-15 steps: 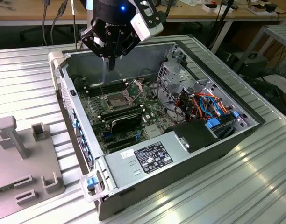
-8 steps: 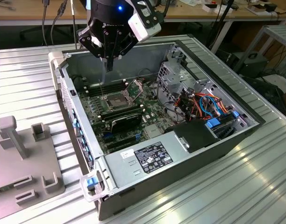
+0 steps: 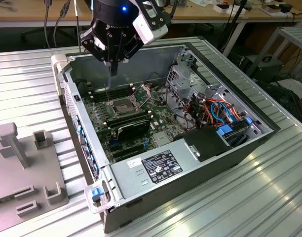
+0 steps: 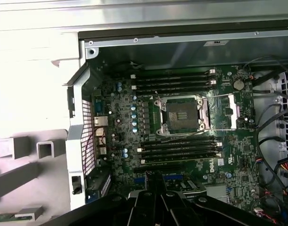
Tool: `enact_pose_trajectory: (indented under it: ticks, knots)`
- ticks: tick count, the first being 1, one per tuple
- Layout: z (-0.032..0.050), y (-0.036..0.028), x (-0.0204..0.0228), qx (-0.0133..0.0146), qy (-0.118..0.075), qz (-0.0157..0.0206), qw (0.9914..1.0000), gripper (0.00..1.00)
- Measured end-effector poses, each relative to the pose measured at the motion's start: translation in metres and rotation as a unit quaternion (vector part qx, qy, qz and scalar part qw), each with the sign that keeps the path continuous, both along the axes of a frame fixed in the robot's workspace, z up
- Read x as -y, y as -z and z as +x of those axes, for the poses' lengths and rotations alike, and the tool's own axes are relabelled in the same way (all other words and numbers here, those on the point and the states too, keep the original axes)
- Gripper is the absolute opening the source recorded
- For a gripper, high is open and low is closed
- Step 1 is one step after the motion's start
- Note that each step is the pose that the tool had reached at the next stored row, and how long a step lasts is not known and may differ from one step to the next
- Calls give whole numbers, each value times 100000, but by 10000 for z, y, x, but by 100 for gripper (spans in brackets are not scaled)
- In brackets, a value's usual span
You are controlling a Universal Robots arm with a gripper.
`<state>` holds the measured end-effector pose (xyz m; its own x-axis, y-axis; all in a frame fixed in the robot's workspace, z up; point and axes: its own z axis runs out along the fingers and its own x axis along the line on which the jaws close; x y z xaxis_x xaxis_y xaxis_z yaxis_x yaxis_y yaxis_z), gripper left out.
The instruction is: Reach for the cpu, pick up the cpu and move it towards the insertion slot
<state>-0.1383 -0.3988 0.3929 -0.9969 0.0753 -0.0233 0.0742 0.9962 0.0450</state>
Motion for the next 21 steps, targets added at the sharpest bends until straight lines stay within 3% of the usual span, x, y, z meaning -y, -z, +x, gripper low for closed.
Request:
enact_pose_trajectory:
  ticks: [21]
  knots:
    - [-118,9,0,2,-2,5,100000,11]
